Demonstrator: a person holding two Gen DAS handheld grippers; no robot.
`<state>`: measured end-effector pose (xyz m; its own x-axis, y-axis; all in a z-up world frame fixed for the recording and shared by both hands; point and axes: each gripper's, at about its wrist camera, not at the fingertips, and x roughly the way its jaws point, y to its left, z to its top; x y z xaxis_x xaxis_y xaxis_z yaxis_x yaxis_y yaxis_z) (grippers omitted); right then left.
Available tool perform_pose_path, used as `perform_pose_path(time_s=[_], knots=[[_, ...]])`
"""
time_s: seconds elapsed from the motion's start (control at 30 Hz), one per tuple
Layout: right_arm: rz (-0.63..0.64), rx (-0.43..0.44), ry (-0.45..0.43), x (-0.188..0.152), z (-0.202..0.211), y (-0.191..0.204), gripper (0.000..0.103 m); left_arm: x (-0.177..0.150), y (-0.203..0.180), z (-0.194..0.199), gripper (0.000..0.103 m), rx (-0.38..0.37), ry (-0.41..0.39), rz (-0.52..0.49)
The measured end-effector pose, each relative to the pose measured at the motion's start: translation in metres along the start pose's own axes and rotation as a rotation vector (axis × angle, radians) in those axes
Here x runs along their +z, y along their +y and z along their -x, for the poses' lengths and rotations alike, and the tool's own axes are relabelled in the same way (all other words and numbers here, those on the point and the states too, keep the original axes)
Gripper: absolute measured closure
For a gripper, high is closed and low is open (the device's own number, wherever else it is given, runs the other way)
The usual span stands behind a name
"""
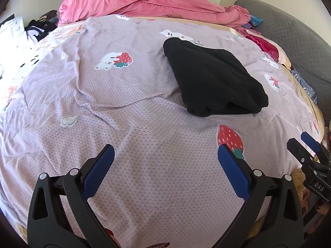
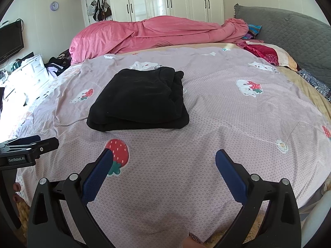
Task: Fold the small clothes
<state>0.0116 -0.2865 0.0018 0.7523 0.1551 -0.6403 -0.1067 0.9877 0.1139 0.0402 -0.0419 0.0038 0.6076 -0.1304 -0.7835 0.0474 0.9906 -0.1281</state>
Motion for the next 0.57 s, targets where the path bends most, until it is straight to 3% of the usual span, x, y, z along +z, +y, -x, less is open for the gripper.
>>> perform_pose_path(time_s=[0.17, 0.3, 0.43, 0.57], knots=[[-0.054, -0.095, -0.023, 0.001, 0.015, -0.021, 0.004, -0.003, 0.010, -0.002, 0.009, 0.050, 0.018, 0.009], [-0.177, -0.246, -0.067, -0.003, 0.046, -0.072, 0.004, -0.002, 0.047, 0.003, 0.009, 0.099, -0.004, 0.070], [-0.380, -0.493, -0.073, -0.025, 0.085, -0.163, 0.004, 0.009, 0.125, -0.001, 0.009, 0.213, 0.022, 0.182], [-0.625, -0.901, 0.012, -0.090, 0.122, -0.303, 0.004, 0.025, 0.244, 0.004, 0.009, 0.441, 0.025, 0.331]])
